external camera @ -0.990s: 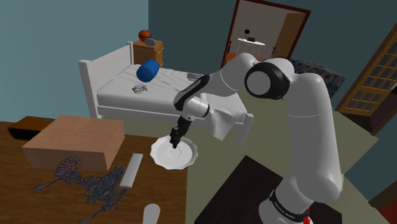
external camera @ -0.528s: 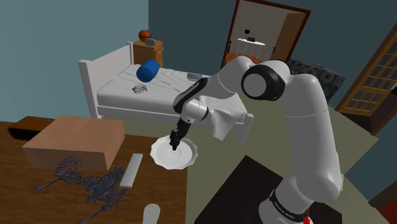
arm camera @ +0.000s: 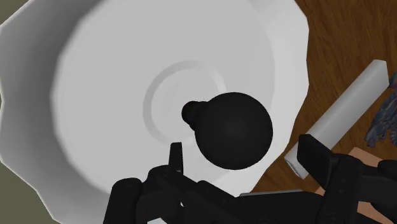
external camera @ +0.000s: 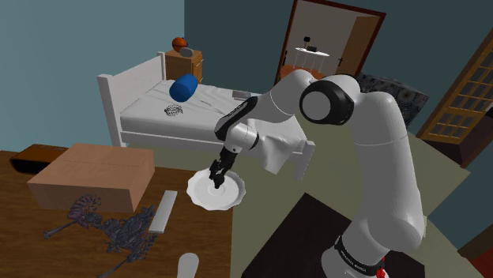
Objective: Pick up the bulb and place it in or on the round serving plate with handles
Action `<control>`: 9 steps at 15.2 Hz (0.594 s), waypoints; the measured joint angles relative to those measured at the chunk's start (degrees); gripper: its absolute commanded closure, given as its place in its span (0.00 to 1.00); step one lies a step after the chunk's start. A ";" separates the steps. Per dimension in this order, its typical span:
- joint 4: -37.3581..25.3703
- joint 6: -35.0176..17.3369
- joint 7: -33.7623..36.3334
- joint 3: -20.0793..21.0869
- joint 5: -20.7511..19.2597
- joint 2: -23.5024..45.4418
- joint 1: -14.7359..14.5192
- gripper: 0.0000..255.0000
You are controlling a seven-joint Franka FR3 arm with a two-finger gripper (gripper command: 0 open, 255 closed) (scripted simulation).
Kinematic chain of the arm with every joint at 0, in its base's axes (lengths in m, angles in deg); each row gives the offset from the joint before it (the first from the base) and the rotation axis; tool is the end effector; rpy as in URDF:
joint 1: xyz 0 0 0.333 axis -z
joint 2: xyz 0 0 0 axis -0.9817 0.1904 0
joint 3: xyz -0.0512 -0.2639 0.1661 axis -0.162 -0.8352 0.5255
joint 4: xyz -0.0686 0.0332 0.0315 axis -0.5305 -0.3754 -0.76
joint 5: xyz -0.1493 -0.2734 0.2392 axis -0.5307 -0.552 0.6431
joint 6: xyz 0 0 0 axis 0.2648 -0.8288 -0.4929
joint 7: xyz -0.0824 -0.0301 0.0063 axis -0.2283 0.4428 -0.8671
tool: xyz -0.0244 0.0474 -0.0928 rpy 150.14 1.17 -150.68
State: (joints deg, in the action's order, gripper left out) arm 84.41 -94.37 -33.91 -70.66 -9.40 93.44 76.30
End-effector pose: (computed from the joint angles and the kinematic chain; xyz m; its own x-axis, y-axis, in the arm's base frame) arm 0.6010 -0.0496 0.1524 0.9940 0.0133 0.1084 0.0543 -0.9214 -0.3849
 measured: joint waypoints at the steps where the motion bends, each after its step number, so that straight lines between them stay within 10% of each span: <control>1: 0.00 0.00 0.00 0.00 0.00 0.00 0.00 0.00; 9: 2.01 4.03 1.99 -2.46 -3.39 -5.84 0.14 0.00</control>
State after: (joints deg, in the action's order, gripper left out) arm 86.42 -90.34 -31.92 -73.13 -12.78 87.60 76.43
